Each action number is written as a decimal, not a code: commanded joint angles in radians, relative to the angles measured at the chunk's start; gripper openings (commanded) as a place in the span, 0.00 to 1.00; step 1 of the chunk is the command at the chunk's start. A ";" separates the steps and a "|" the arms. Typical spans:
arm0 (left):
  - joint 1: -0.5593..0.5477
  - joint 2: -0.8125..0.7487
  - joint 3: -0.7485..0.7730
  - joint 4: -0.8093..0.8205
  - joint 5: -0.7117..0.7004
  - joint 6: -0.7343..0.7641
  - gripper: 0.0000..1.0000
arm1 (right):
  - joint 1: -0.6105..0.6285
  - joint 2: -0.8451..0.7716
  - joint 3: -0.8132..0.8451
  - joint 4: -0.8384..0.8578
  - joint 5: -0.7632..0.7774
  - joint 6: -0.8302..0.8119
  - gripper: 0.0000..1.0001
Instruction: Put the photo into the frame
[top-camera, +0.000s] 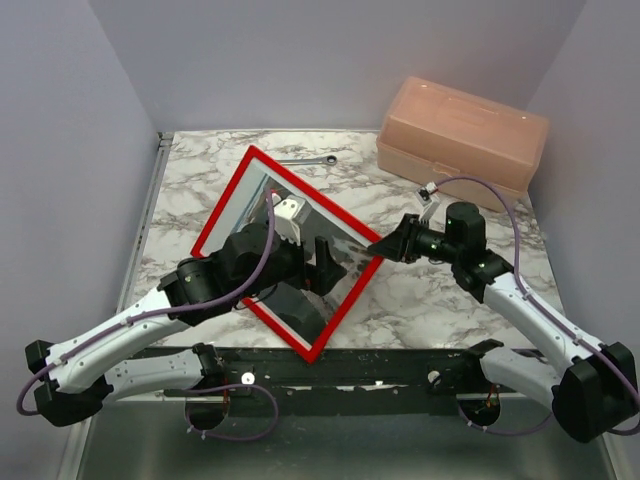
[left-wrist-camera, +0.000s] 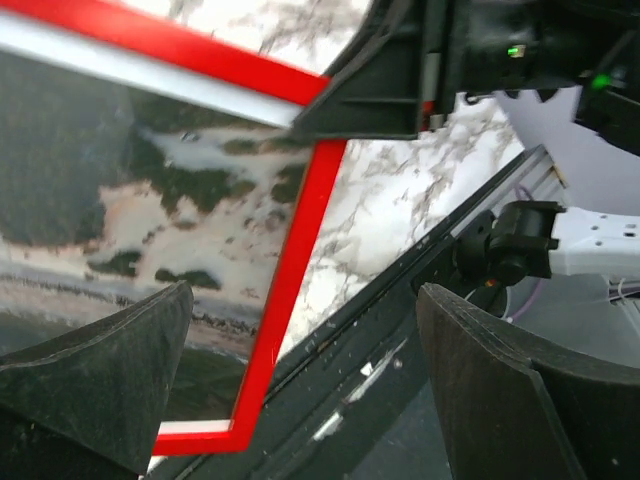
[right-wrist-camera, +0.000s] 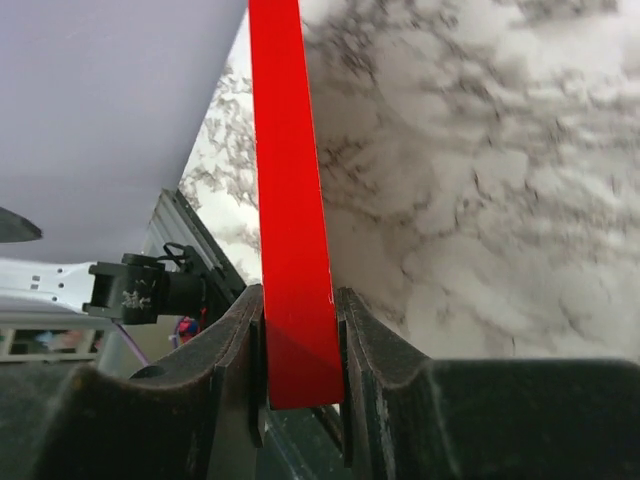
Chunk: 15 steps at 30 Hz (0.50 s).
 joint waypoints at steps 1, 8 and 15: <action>0.080 0.037 -0.082 -0.029 0.106 -0.213 0.95 | -0.040 -0.043 -0.101 -0.048 0.093 0.054 0.01; 0.168 0.084 -0.265 0.042 0.217 -0.319 0.96 | -0.098 -0.048 -0.237 -0.048 0.157 0.080 0.01; 0.230 0.085 -0.369 0.039 0.217 -0.349 0.97 | -0.140 0.014 -0.294 -0.055 0.207 0.066 0.01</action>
